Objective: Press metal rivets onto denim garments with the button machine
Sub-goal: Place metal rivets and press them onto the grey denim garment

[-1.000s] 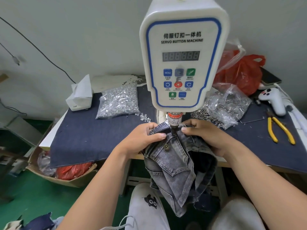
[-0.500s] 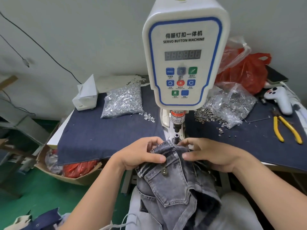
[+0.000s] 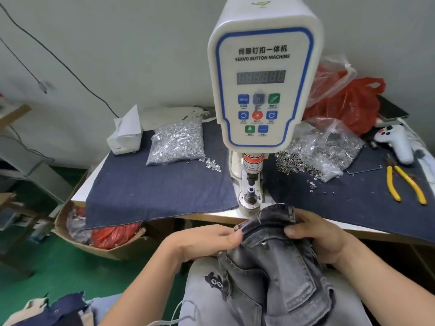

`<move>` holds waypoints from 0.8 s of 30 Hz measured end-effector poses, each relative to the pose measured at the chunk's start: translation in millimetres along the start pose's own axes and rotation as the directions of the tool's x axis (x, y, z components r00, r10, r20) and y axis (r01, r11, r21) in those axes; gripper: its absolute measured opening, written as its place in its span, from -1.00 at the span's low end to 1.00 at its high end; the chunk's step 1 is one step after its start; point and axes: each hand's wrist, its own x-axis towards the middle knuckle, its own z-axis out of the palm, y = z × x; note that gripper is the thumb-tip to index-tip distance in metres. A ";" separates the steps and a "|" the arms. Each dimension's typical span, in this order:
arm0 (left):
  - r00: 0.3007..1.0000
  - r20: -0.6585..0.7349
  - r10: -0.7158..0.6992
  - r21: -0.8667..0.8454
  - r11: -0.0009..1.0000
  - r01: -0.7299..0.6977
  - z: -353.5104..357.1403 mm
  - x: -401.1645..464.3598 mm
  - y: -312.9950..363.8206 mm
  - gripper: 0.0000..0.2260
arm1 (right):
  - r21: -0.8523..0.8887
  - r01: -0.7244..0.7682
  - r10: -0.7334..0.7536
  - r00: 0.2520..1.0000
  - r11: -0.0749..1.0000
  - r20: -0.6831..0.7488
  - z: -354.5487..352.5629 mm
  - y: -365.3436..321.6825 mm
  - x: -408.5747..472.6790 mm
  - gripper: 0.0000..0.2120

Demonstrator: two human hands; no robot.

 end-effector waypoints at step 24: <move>0.951 -0.310 -0.003 -0.503 0.849 -0.162 13.0 20.9 34.0 -0.82 | -0.923 -0.355 -0.183 0.907 0.146 -0.378 42.0 -46.7 -15.5 -0.46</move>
